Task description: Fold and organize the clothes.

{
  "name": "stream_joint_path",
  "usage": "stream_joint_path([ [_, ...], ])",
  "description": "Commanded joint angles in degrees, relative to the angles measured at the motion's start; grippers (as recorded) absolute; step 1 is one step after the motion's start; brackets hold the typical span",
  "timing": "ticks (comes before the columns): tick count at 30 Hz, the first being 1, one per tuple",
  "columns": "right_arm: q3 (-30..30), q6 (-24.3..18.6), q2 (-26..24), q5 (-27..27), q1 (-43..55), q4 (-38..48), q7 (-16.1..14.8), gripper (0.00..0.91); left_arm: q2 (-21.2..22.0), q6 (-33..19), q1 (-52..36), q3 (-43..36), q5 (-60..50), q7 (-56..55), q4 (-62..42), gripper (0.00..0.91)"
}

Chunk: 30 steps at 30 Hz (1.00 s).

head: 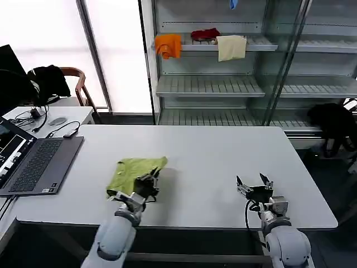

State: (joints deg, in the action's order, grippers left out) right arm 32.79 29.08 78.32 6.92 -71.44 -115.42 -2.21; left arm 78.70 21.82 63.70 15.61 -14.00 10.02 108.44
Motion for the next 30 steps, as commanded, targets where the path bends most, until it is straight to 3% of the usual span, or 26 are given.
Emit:
stream_joint_path([
  [1, -2.3, 1.2, 1.3, -0.6, 0.5, -1.4, -0.4, 0.907, 8.1, -9.5, -5.5, -11.7, 9.2, -8.2, -5.5, 0.907],
  [8, -9.5, 2.9, 6.2, 5.5, 2.5, 0.6, 0.0, 0.907, 5.5, -7.7, -6.0, -5.6, 25.3, -11.4, 2.2, 0.907],
  [12, -15.1, 4.1, 9.2, 9.1, 3.8, 3.1, 1.2, 0.907, 2.4, -7.3, -3.0, 1.5, 27.6, -10.5, 6.9, 0.907],
  [15, -19.4, 4.2, 10.4, 15.7, 4.7, 4.9, 3.1, 0.907, 0.6, -7.6, -0.9, 6.4, 28.0, -10.3, 7.4, 0.907],
  [19, -23.5, 4.2, 10.1, 25.2, 6.8, 7.1, 9.6, 0.907, -1.5, -9.7, 2.0, 12.8, 27.9, -10.0, 4.9, 0.907],
  [26, -24.0, 4.3, 10.9, 26.5, 7.5, 9.2, 11.6, 0.907, -3.0, -11.3, 5.8, 17.9, 28.8, -9.9, 1.7, 0.907],
  [28, -24.0, 4.3, 10.7, 26.5, 7.4, 9.4, 11.7, 0.574, -3.1, -11.5, 6.0, 18.3, 29.2, -10.0, 1.2, 0.907],
  [29, -24.0, 4.3, 10.7, 26.5, 7.4, 9.5, 11.9, 0.191, -3.1, -11.5, 6.0, 18.4, 29.3, -10.0, 1.1, 0.907],
  [30, -24.0, 4.3, 10.7, 26.4, 7.3, 9.6, 12.1, 0.071, -3.1, -11.4, 6.0, 18.5, 29.3, -10.1, 0.9, 0.907],
])
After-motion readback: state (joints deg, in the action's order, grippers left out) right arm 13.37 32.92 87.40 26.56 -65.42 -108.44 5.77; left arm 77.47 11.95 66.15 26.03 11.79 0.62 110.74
